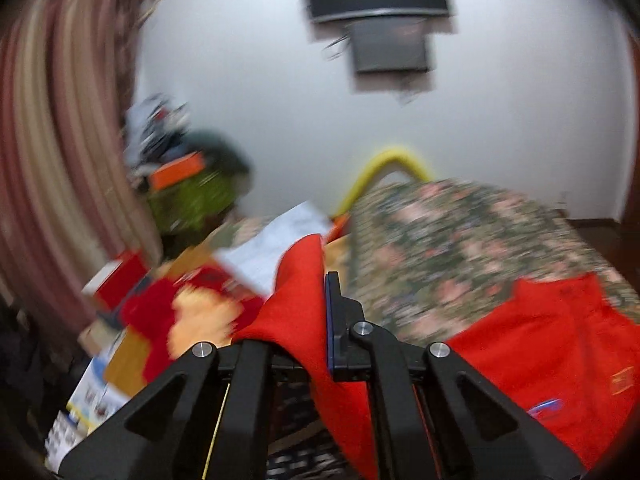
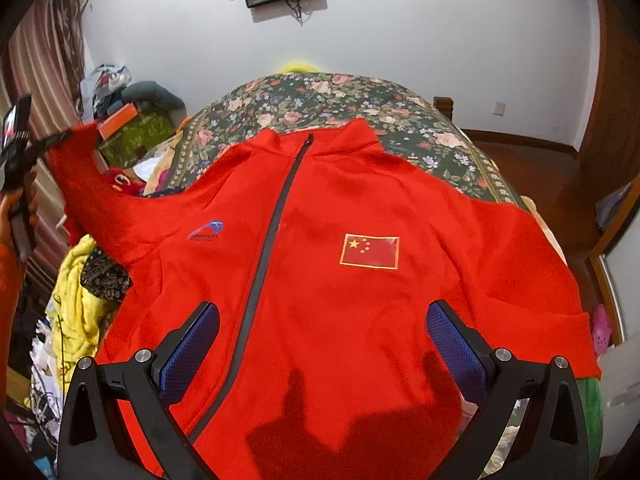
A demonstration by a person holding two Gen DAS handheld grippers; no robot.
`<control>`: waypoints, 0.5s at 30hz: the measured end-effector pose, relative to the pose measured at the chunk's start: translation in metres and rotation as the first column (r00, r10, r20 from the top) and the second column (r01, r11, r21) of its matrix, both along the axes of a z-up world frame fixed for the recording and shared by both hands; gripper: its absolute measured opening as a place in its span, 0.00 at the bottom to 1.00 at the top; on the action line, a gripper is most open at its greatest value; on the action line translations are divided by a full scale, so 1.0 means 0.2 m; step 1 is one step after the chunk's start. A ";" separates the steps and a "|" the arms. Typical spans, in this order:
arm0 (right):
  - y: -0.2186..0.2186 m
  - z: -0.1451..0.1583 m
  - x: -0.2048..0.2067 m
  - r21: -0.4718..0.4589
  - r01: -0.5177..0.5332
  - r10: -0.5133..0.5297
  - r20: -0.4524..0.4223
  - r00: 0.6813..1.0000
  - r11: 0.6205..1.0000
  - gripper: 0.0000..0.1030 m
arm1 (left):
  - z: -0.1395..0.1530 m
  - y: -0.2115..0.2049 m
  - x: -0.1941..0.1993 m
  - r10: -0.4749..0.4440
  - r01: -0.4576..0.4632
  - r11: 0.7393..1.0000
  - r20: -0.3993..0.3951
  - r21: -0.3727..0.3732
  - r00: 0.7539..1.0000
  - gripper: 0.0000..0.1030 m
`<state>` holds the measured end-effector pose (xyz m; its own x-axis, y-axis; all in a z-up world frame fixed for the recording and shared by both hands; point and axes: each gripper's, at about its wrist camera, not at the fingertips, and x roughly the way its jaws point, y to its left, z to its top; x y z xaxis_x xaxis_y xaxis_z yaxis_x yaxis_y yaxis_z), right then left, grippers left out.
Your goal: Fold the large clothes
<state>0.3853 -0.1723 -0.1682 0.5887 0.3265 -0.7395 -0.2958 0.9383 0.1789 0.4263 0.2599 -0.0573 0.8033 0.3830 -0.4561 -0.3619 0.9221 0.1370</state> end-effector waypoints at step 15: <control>-0.35 0.01 -0.07 0.001 0.037 -0.037 0.003 0.999 0.999 1.00 | -0.57 -1.36 0.35 -0.483 0.492 0.869 -0.326 -0.063 0.812 0.03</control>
<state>0.3710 -0.2417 -0.1665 0.6024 0.3051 -0.7376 -0.2613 0.9485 0.1790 0.4967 -0.0123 -0.1716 0.6977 -0.0057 -0.7164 0.2024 0.9608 0.1894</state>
